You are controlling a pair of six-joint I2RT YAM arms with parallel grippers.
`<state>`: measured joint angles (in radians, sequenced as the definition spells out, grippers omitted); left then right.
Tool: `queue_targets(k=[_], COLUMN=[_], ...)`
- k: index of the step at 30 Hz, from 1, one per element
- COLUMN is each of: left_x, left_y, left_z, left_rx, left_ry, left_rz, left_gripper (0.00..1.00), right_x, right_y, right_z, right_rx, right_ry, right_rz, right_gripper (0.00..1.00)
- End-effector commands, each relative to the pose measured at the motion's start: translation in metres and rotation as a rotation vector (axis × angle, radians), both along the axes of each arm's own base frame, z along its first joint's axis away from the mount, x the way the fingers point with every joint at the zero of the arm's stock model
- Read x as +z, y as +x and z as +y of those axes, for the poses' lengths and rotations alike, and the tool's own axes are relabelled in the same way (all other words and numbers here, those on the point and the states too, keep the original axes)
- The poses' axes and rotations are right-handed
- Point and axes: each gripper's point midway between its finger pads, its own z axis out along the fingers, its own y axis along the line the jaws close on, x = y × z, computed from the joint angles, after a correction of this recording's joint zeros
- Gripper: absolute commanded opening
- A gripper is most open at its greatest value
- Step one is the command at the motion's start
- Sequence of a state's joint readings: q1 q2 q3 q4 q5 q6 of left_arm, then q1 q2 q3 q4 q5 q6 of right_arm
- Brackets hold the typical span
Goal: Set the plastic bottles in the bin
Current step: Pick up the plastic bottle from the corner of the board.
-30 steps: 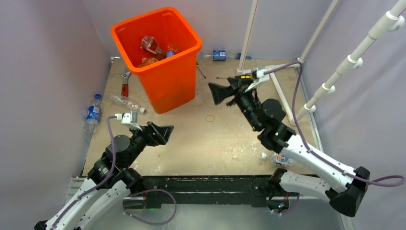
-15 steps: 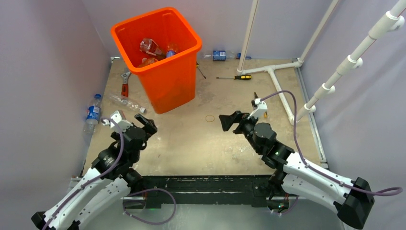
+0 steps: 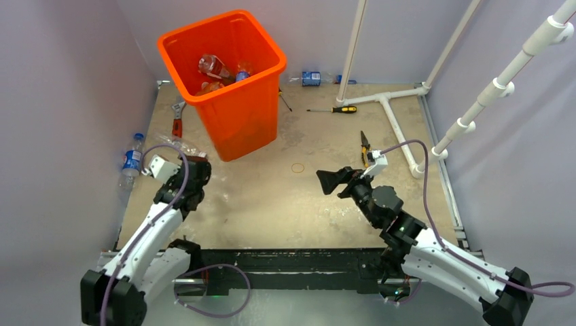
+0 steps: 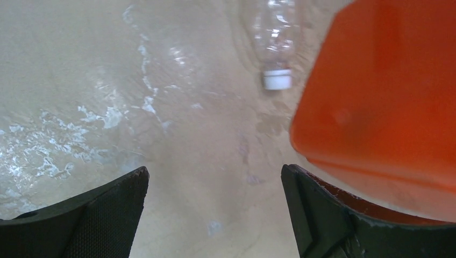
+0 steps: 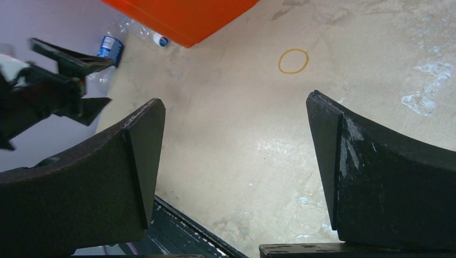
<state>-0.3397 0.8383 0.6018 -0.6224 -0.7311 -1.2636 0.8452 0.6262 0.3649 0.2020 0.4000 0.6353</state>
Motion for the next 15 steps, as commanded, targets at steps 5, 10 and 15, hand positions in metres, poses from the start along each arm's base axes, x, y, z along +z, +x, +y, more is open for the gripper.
queue_targets(k=[5,10,15], left_x=[-0.021,0.001,-0.006], left_y=[0.054,0.079,0.097], left_z=[0.016,0.047,0.072], left_rx=[0.039,0.082,0.099], left_ry=[-0.189,-0.130,-0.149], left_rz=[-0.066,-0.166,-0.195], left_gripper=[0.99,0.99,0.99], right_x=[0.006,-0.002,0.003], right_y=[-0.014,-0.021,-0.026], right_z=[0.005,0.009,0.008], right_rx=[0.080,0.122,0.141], right_ry=[0.058,0.064,0.084], right_rz=[-0.048,-0.038,-0.062], right_gripper=[0.99,0.99,0.99])
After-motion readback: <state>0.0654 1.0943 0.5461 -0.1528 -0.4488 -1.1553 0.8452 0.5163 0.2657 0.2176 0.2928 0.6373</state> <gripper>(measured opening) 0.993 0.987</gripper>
